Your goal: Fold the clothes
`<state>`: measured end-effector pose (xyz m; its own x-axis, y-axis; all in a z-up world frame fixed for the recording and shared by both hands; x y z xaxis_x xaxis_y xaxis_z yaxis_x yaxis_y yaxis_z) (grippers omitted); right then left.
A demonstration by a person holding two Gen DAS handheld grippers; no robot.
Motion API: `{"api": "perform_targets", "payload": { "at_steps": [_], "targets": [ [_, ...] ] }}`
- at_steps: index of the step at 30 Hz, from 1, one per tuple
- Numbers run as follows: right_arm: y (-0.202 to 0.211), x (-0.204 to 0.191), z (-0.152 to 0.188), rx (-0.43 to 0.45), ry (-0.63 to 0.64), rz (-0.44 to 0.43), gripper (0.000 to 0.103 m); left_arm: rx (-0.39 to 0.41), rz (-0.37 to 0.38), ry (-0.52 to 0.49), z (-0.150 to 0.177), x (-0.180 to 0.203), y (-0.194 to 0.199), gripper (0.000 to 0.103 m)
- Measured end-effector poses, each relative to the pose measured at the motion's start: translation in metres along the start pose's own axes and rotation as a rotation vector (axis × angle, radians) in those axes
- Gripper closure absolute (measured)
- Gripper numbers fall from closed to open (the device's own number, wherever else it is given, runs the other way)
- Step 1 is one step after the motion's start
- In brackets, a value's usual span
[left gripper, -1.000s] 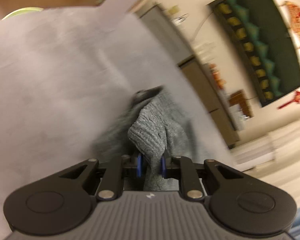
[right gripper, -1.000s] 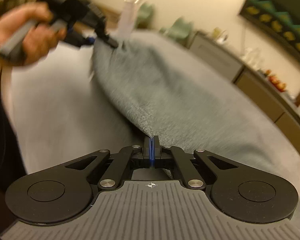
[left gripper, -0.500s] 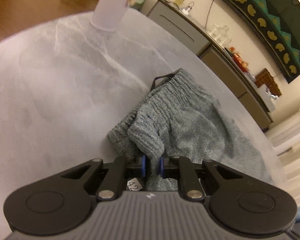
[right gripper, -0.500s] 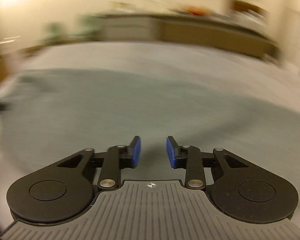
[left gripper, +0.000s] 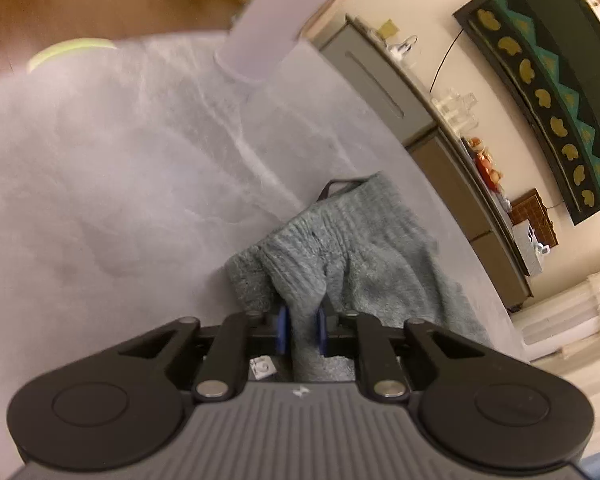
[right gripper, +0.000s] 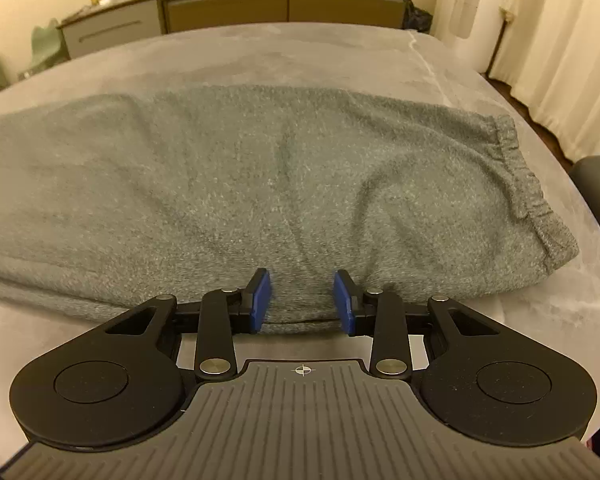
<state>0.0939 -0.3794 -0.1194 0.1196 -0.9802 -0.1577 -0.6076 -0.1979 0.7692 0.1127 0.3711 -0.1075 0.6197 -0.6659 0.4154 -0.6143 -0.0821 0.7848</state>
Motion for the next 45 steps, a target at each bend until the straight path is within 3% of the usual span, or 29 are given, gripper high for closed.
{"api": "perform_targets", "payload": {
  "at_steps": [1, 2, 5, 8, 12, 14, 15, 16, 18, 19, 22, 24, 26, 28, 31, 35, 38, 40, 45],
  "targets": [
    [0.008, 0.001, -0.006, 0.042, -0.001, -0.007, 0.065, 0.049, -0.024, -0.001, -0.001, -0.003, 0.014, 0.075],
    [0.017, 0.002, -0.013, 0.088, -0.002, -0.015, 0.057, 0.1, -0.054, -0.005, -0.001, -0.006, 0.027, 0.068],
    [0.031, 0.03, -0.037, 0.196, -0.07, 0.053, 0.053, 0.238, -0.13, -0.083, 0.002, 0.0, 0.059, 0.068],
    [0.029, 0.065, -0.054, 0.231, -0.157, 0.115, 0.053, 0.208, 0.0, -0.217, 0.009, 0.047, 0.051, 0.068],
    [0.011, 0.087, -0.068, 0.217, -0.164, 0.135, 0.053, 0.117, 0.076, -0.379, 0.014, 0.113, 0.005, 0.067],
    [0.006, 0.091, -0.062, 0.186, -0.168, 0.122, 0.054, 0.065, 0.046, -0.389, 0.01, 0.122, -0.026, 0.068],
    [0.001, 0.097, -0.057, 0.163, -0.176, 0.116, 0.054, 0.034, 0.011, -0.382, 0.008, 0.12, -0.042, 0.073],
    [-0.004, 0.102, -0.052, 0.14, -0.184, 0.11, 0.054, 0.0, -0.02, -0.366, 0.004, 0.116, -0.058, 0.078],
    [-0.013, 0.119, -0.035, 0.053, -0.191, 0.136, 0.055, -0.032, -0.026, -0.315, -0.005, 0.105, -0.072, 0.098],
    [-0.013, 0.127, -0.029, 0.046, -0.181, 0.14, 0.05, -0.049, -0.023, -0.284, -0.01, 0.1, -0.075, 0.099],
    [-0.006, 0.15, -0.023, 0.049, -0.191, 0.145, 0.051, -0.038, -0.035, -0.212, -0.023, 0.086, -0.076, 0.099],
    [-0.005, 0.151, -0.024, 0.041, -0.194, 0.163, 0.052, -0.03, -0.048, -0.215, -0.026, 0.089, -0.072, 0.098],
    [-0.003, 0.142, -0.028, 0.02, -0.151, 0.227, 0.057, 0.002, -0.02, -0.258, -0.027, 0.102, -0.056, 0.086],
    [0.006, 0.127, -0.045, 0.091, -0.112, 0.244, 0.062, 0.048, 0.028, -0.308, -0.031, 0.121, -0.047, 0.081],
    [0.008, 0.11, -0.078, 0.222, -0.14, 0.16, 0.056, 0.068, -0.016, -0.391, -0.037, 0.143, -0.066, 0.081],
    [-0.041, 0.113, -0.106, 0.163, -0.135, 0.145, 0.057, 0.057, -0.087, -0.475, -0.037, 0.163, -0.096, 0.081],
    [-0.071, 0.133, -0.103, 0.078, -0.154, 0.162, 0.057, 0.045, -0.123, -0.446, -0.049, 0.159, -0.112, 0.082],
    [-0.068, 0.148, -0.101, 0.079, -0.195, 0.175, 0.056, 0.024, -0.116, -0.379, -0.053, 0.149, -0.12, 0.082],
    [-0.064, 0.162, -0.096, 0.089, -0.21, 0.198, 0.056, 0.043, -0.152, -0.399, -0.055, 0.153, -0.104, 0.082]
  ]
}}
Point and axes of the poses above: each gripper's, at about its wrist camera, not at the fingertips, and y roughly against the way its jaws point, x to its right, z to its underside, the point moved 9 cm from there along -y, roughly the way its jaws point, and after that the axes turned 14 degrees about -z, right-handed, at the moved point
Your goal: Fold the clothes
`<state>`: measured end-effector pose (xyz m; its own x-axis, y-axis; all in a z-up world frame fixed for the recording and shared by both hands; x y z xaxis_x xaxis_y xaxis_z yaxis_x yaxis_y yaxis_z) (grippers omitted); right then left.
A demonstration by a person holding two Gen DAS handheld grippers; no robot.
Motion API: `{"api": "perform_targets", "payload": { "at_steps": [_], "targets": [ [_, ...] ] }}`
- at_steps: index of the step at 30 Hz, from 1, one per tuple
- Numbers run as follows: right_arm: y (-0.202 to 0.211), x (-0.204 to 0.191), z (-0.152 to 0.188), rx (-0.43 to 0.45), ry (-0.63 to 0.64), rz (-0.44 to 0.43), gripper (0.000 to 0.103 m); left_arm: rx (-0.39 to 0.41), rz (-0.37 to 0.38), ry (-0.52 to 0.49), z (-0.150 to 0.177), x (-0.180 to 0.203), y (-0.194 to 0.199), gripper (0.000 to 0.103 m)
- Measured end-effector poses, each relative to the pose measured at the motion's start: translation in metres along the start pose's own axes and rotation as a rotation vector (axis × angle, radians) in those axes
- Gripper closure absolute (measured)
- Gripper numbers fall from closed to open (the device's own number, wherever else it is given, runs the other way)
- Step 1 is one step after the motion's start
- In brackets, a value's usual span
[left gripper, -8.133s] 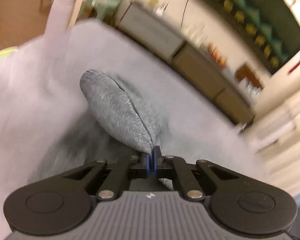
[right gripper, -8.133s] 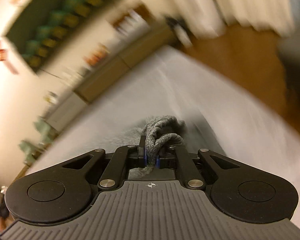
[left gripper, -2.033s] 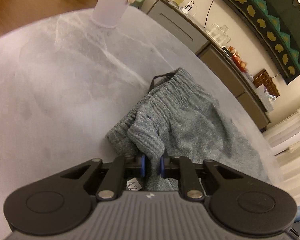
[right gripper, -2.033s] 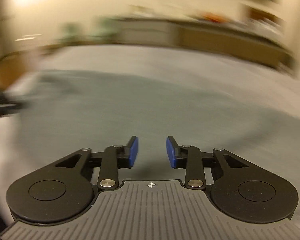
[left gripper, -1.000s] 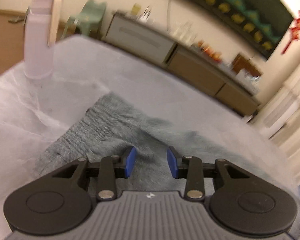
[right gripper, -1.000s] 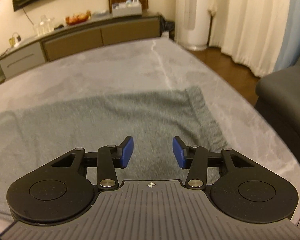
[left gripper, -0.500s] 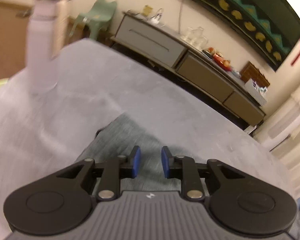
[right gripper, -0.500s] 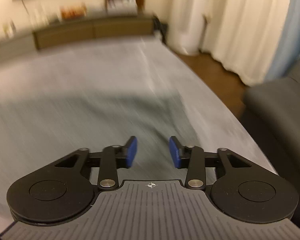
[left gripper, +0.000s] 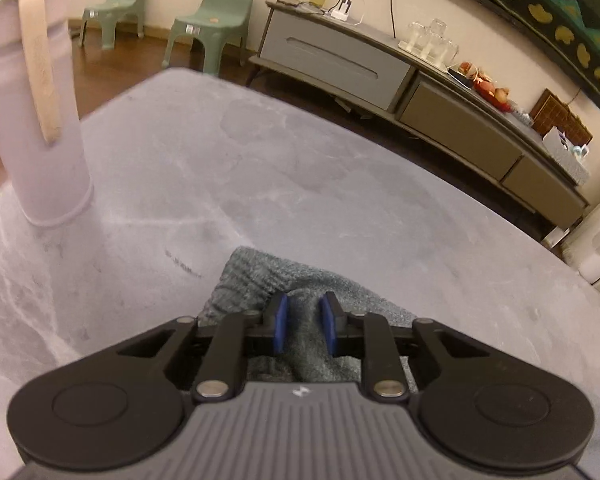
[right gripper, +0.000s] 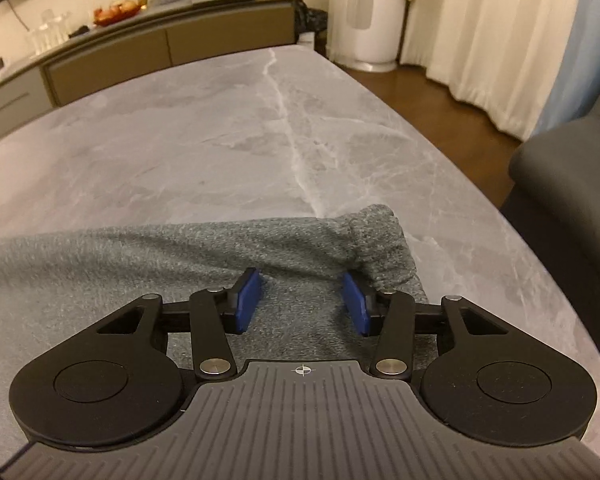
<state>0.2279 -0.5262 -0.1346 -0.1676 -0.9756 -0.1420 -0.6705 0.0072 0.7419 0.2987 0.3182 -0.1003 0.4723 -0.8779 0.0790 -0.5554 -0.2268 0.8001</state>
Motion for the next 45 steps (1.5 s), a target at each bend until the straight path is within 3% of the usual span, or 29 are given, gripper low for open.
{"api": "perform_targets", "payload": {
  "at_steps": [3, 6, 9, 11, 13, 14, 18, 20, 22, 24, 26, 28, 31, 33, 41, 45],
  "targets": [
    [0.003, -0.004, -0.003, -0.003, 0.028, 0.034, 0.057, 0.07, 0.043, 0.027, -0.004, -0.01, 0.04, 0.083],
    [0.032, -0.019, -0.01, 0.088, 0.087, 0.048, 0.058, 0.107, 0.108, 0.029, 0.016, -0.022, 0.075, 0.083],
    [0.053, -0.041, 0.0, 0.106, 0.084, -0.062, 0.058, 0.096, 0.155, 0.014, 0.047, -0.032, 0.089, 0.082],
    [0.055, -0.054, 0.013, 0.073, 0.122, -0.117, 0.057, 0.041, 0.114, -0.01, 0.065, -0.035, 0.072, 0.082],
    [0.047, -0.052, 0.025, 0.017, 0.147, -0.101, 0.057, 0.014, 0.03, -0.018, 0.071, -0.045, 0.049, 0.084],
    [0.043, -0.051, 0.031, -0.011, 0.159, -0.091, 0.057, 0.003, -0.005, -0.011, 0.072, -0.05, 0.039, 0.094],
    [0.033, -0.017, 0.038, -0.02, 0.087, -0.042, 0.05, 0.005, -0.035, 0.048, 0.068, -0.055, 0.039, 0.093],
    [0.038, -0.005, 0.038, -0.003, 0.042, -0.023, 0.059, 0.053, -0.036, 0.029, 0.07, -0.045, 0.059, 0.088],
    [0.059, -0.004, 0.039, 0.046, 0.016, -0.029, 0.057, 0.101, -0.007, 0.001, 0.075, -0.034, 0.08, 0.085],
    [0.081, -0.014, 0.05, 0.074, -0.002, -0.111, 0.054, 0.079, -0.012, -0.064, 0.088, -0.026, 0.075, 0.083],
    [0.085, -0.023, 0.066, 0.034, 0.033, -0.15, 0.053, 0.033, -0.076, -0.105, 0.098, -0.031, 0.056, 0.083],
    [0.073, -0.012, 0.084, -0.051, 0.07, -0.09, 0.051, 0.009, -0.088, -0.093, 0.101, -0.04, 0.046, 0.088],
    [0.077, 0.014, 0.085, -0.027, -0.009, -0.084, 0.049, -0.008, -0.069, -0.053, 0.103, -0.049, 0.042, 0.089],
    [0.08, 0.026, 0.084, -0.015, -0.073, -0.102, 0.053, -0.001, -0.084, -0.066, 0.105, -0.047, 0.042, 0.089],
    [0.057, 0.04, 0.058, 0.034, 0.005, -0.037, 0.062, 0.0, -0.097, -0.082, 0.125, -0.039, 0.058, 0.089],
    [0.048, 0.042, 0.041, 0.062, 0.005, -0.074, 0.066, 0.023, -0.111, -0.1, 0.127, -0.036, 0.07, 0.089]
  ]
}}
Point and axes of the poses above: each gripper's, at about its wrist camera, not at the fingertips, and y roughly against the way its jaws point, x to its right, z to its underside, the point moved 9 cm from there along -y, roughly the way its jaws point, and after that the axes turned 14 degrees about -z, right-handed, at the moved point
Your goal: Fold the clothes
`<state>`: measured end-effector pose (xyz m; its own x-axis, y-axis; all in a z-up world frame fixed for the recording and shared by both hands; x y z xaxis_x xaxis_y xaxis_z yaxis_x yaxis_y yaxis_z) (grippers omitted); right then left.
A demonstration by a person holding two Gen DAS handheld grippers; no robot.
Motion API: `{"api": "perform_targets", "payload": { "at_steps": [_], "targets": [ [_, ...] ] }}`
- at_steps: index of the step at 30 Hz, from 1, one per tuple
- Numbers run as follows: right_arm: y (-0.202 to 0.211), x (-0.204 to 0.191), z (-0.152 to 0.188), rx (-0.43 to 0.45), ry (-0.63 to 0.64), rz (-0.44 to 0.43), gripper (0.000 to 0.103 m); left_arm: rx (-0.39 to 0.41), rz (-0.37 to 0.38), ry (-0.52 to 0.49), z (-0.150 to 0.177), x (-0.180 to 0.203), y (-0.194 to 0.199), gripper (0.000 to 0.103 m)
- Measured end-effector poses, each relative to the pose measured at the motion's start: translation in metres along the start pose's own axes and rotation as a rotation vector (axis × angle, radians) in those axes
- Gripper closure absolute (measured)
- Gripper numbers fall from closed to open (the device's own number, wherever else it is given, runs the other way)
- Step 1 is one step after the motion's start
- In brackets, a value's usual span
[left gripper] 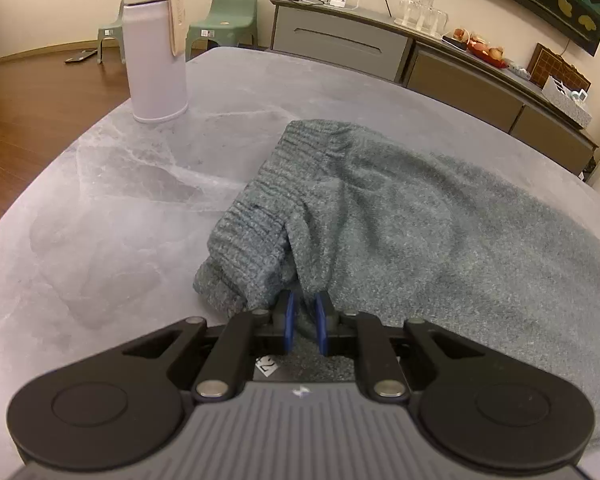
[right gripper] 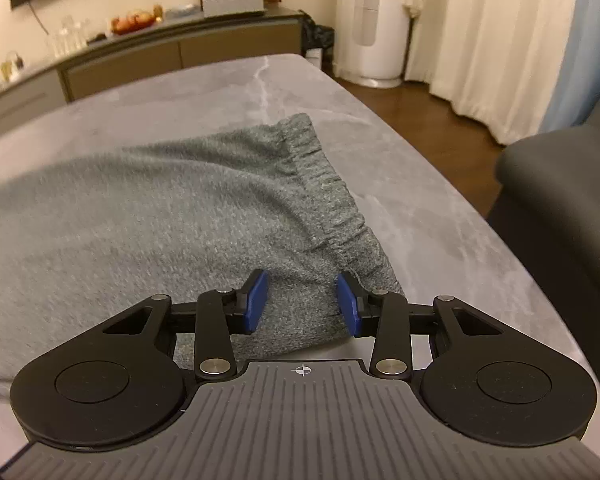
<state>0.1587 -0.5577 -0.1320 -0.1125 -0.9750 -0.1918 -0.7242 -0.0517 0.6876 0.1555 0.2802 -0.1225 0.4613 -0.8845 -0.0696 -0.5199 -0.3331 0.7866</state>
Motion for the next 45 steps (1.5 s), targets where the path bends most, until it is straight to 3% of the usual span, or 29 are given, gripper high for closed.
{"api": "perform_targets", "payload": {
  "at_steps": [1, 4, 5, 7, 10, 12, 13, 17, 21, 25, 30, 33, 35, 37, 38, 40, 41, 42, 43, 45],
  "targets": [
    [0.009, 0.005, -0.007, 0.036, -0.054, -0.027, 0.07, 0.024, 0.004, 0.005, -0.002, 0.001, 0.008, 0.088],
    [0.053, 0.031, -0.024, 0.235, -0.205, -0.086, 0.051, 0.071, 0.061, 0.028, -0.006, 0.011, 0.03, 0.08],
    [0.056, 0.044, -0.021, 0.235, -0.243, -0.049, 0.051, 0.07, 0.077, 0.027, -0.005, 0.019, 0.033, 0.08],
    [0.046, 0.064, -0.004, 0.153, -0.3, 0.0, 0.052, 0.056, 0.09, 0.01, -0.003, 0.037, 0.035, 0.08],
    [0.036, 0.063, 0.008, 0.087, -0.294, -0.032, 0.053, 0.048, 0.104, -0.024, -0.003, 0.063, 0.037, 0.08],
    [0.032, 0.057, 0.01, 0.071, -0.291, -0.081, 0.07, 0.053, 0.11, -0.038, -0.003, 0.076, 0.039, 0.08],
    [0.03, 0.053, 0.011, 0.059, -0.284, -0.097, 0.089, 0.056, 0.112, -0.043, -0.003, 0.082, 0.04, 0.08],
    [0.03, 0.038, 0.002, 0.083, -0.214, -0.107, 0.095, 0.065, 0.104, -0.079, -0.001, 0.099, 0.037, 0.08],
    [0.06, 0.028, -0.027, 0.266, -0.083, -0.074, 0.096, 0.014, 0.048, -0.117, 0.009, 0.102, 0.019, 0.08],
    [0.02, 0.049, -0.008, 0.099, -0.116, -0.028, 0.096, -0.004, 0.026, -0.142, 0.015, 0.098, 0.01, 0.081],
    [0.018, 0.051, -0.005, 0.089, -0.148, -0.038, 0.095, 0.025, 0.037, -0.121, 0.011, 0.091, 0.015, 0.081],
    [0.022, 0.045, -0.008, 0.1, -0.135, -0.023, 0.084, 0.07, 0.027, -0.047, 0.0, 0.071, 0.021, 0.071],
    [0.037, 0.043, -0.019, 0.17, -0.094, 0.083, 0.043, 0.052, -0.012, 0.041, -0.004, 0.047, 0.013, 0.071],
    [0.053, 0.019, -0.031, 0.269, 0.022, 0.148, 0.042, 0.017, -0.021, 0.12, -0.003, 0.026, 0.002, 0.076],
    [0.052, 0.003, -0.033, 0.279, 0.061, 0.114, 0.043, 0.007, 0.003, 0.144, -0.004, 0.022, -0.001, 0.077],
    [0.03, -0.027, -0.026, 0.191, 0.122, 0.015, 0.052, 0.008, 0.016, 0.147, -0.004, 0.019, -0.004, 0.078],
    [0.013, -0.036, -0.018, 0.113, 0.152, 0.006, 0.059, 0.003, 0.012, 0.143, -0.003, 0.019, -0.006, 0.082],
    [0.0, -0.034, -0.012, 0.055, 0.155, 0.028, 0.06, 0.001, 0.013, 0.146, -0.003, 0.018, -0.006, 0.084],
    [-0.013, -0.032, -0.005, -0.001, 0.154, 0.052, 0.057, -0.001, 0.013, 0.15, -0.003, 0.018, -0.006, 0.084],
    [-0.015, -0.024, -0.009, 0.006, 0.099, 0.064, 0.049, 0.006, 0.011, 0.154, -0.003, 0.02, -0.001, 0.081]
  ]
}}
Point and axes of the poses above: each gripper's, at about its wrist camera, not at the fingertips, and y roughly against the way its jaws point, x to its right, z to its underside, the point moved 9 cm from there along -y, roughly the way its jaws point, and after that the axes turned 14 degrees about -z, right-handed, at the moved point
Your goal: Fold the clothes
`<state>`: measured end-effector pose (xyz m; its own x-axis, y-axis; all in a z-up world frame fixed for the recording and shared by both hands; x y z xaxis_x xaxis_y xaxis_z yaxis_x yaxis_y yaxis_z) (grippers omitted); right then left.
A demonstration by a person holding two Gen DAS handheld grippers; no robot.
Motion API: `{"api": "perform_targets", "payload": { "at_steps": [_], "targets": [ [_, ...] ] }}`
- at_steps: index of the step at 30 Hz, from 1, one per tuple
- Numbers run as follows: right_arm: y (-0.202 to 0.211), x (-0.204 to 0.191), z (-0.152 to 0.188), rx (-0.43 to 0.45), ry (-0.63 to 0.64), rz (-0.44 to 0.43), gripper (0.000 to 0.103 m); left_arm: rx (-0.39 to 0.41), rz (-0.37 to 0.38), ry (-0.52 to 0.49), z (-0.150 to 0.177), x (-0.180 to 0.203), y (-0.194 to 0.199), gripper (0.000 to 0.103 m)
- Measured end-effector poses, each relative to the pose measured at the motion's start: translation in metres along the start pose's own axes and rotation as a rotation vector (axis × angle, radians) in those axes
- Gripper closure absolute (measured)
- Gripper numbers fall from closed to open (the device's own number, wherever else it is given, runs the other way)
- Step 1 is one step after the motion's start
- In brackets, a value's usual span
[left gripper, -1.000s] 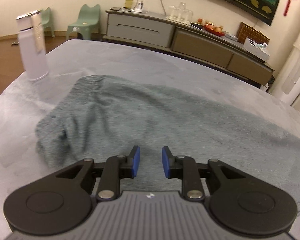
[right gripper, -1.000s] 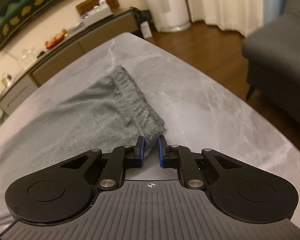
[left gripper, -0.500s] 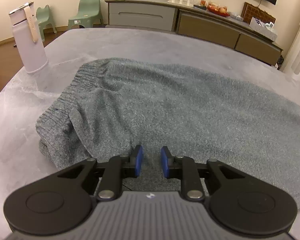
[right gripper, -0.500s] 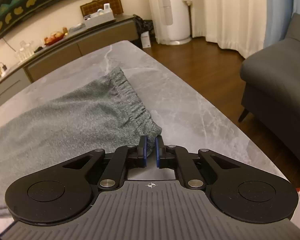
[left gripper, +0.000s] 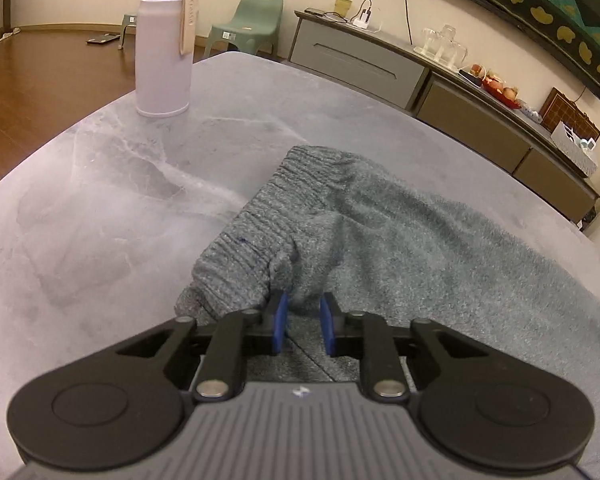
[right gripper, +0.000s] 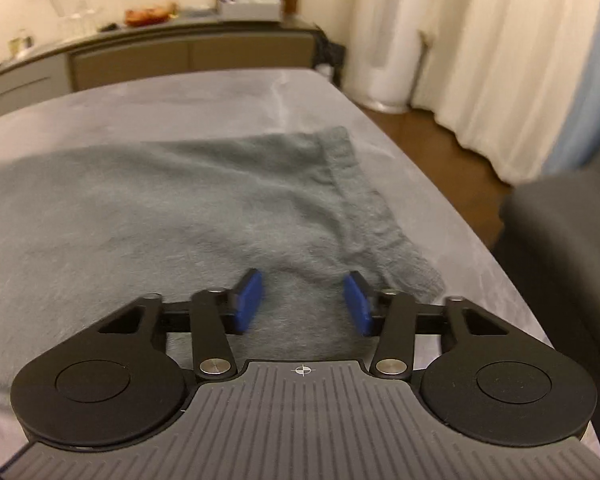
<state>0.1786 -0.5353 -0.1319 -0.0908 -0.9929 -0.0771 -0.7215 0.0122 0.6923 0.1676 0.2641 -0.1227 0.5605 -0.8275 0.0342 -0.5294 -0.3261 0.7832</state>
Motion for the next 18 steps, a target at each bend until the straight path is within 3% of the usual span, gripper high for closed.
{"api": "perform_targets", "payload": {
  "at_steps": [1, 3, 4, 5, 7, 10, 11, 12, 14, 18],
  "targets": [
    [0.004, 0.001, -0.003, 0.018, -0.018, 0.001, 0.05, 0.017, 0.005, -0.013, 0.0, 0.003, 0.006, 0.076],
    [0.013, 0.003, -0.008, 0.056, -0.052, 0.002, 0.054, 0.064, 0.007, -0.058, -0.001, 0.008, 0.014, 0.055],
    [0.018, -0.002, -0.013, 0.091, -0.023, -0.009, 0.052, 0.062, -0.018, -0.064, -0.002, 0.006, 0.009, 0.057],
    [0.013, -0.001, -0.009, 0.071, -0.025, 0.005, 0.046, 0.06, -0.031, -0.064, -0.003, 0.004, 0.007, 0.063],
    [0.003, 0.003, -0.001, 0.018, -0.037, 0.04, 0.046, 0.065, 0.025, -0.023, -0.007, -0.001, 0.015, 0.061],
    [0.021, -0.011, -0.013, 0.049, -0.013, 0.11, 0.051, 0.109, 0.097, 0.053, -0.015, -0.013, 0.035, 0.033],
    [0.032, -0.027, -0.023, 0.089, 0.024, 0.119, 0.051, 0.11, 0.11, 0.086, -0.017, -0.021, 0.037, 0.026],
    [0.042, -0.049, -0.03, 0.126, 0.058, 0.1, 0.048, 0.105, 0.123, 0.118, -0.018, -0.029, 0.038, 0.025],
    [0.057, -0.095, -0.037, 0.172, 0.112, 0.045, 0.034, 0.046, 0.152, 0.18, -0.016, -0.042, 0.028, 0.025],
    [0.065, -0.186, -0.029, 0.194, 0.17, -0.059, 0.032, -0.054, 0.208, 0.323, -0.012, -0.069, 0.013, 0.025]
  ]
}}
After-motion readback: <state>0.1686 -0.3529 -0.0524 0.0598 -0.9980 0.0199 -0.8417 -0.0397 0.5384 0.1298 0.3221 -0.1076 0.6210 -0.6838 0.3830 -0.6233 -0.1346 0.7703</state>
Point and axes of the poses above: each gripper's, at about its wrist camera, not at the fingertips, and y roughly against the way its jaws point, x to its right, z to its underside, the point moved 9 cm from there along -y, roughly the way its jaws point, and after that the axes turned 14 degrees about -z, right-handed, at the moved point
